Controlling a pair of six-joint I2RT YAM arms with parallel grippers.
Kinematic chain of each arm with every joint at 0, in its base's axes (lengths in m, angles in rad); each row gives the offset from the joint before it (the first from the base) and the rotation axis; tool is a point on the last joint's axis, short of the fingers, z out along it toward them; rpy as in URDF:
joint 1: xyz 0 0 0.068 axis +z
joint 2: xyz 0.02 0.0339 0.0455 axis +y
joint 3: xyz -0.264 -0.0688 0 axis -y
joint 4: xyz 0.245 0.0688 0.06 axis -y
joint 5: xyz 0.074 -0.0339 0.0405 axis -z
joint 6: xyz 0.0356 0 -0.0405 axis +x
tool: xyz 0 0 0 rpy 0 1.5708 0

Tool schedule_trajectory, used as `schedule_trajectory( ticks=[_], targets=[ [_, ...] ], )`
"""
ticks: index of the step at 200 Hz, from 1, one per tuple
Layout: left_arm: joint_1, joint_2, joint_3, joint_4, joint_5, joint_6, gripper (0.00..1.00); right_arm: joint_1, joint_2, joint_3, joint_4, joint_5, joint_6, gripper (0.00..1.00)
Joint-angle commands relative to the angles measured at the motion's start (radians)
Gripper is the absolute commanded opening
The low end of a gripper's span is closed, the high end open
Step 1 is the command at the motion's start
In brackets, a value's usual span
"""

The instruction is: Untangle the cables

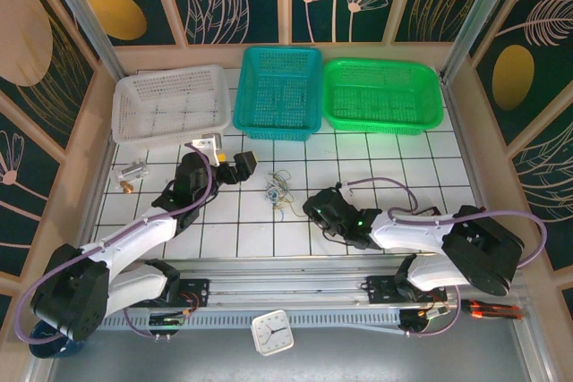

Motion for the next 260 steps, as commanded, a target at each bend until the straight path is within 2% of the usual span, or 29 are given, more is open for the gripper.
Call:
schedule_trajectory(
  ticks=[1,34,76,111,185,260],
  targets=[
    [-0.006,-0.001,0.017,0.033,0.016,-0.016,0.99,-0.001,0.018,0.001,0.025,-0.016,-0.017,0.37],
    [-0.007,-0.004,0.022,0.029,0.018,-0.017,0.99,0.021,-0.008,-0.01,0.012,-0.015,-0.006,0.39],
    [-0.007,0.009,0.025,0.029,0.022,-0.017,0.99,0.068,-0.057,-0.015,-0.043,0.008,0.03,0.51],
    [-0.006,0.018,0.025,0.033,0.024,-0.021,0.99,0.079,-0.063,-0.018,-0.049,0.012,0.046,0.53],
    [-0.007,0.02,0.027,0.035,0.028,-0.025,0.99,0.073,0.0,-0.028,0.023,0.012,0.066,0.5],
    [-0.007,0.02,0.025,0.036,0.028,-0.028,0.99,0.031,0.036,-0.026,0.059,0.015,0.045,0.39]
  ],
)
